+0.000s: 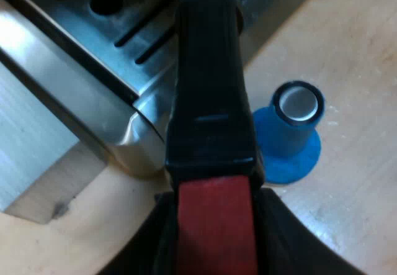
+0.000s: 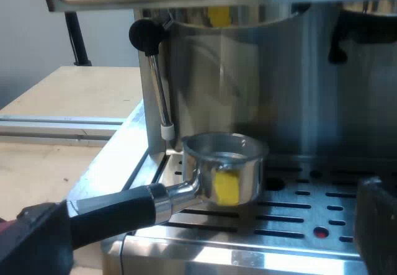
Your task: Put the handle in the coffee machine
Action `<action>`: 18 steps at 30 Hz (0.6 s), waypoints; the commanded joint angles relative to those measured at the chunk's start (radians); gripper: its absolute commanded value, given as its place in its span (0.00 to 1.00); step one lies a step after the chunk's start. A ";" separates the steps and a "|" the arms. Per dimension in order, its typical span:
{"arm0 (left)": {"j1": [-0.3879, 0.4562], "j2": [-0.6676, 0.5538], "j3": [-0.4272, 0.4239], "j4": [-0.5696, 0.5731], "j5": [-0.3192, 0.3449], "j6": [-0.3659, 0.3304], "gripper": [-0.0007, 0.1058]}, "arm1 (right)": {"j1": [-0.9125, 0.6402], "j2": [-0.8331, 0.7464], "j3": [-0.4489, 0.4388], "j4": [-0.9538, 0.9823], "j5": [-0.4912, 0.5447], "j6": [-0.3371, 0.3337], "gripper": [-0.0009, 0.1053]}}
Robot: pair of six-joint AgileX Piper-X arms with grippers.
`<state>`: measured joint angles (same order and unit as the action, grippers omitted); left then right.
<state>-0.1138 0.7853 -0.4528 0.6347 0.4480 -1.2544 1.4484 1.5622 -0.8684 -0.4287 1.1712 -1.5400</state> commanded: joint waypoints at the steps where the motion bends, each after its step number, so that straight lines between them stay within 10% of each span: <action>1: 0.001 -0.006 -0.016 -0.065 0.036 0.006 0.01 | -0.007 0.033 -0.003 -0.099 0.019 -0.020 0.88; 6: 0.001 -0.006 -0.018 -0.080 0.048 0.006 0.01 | -0.025 0.058 -0.003 -0.284 -0.034 -0.215 0.88; 18: 0.001 -0.006 -0.018 -0.090 0.065 0.075 0.01 | -0.049 0.058 -0.003 -0.331 -0.095 -0.235 0.88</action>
<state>-0.1138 0.7882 -0.4528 0.5982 0.4785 -1.1834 1.4021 1.6230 -0.8684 -0.7445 1.0761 -1.7610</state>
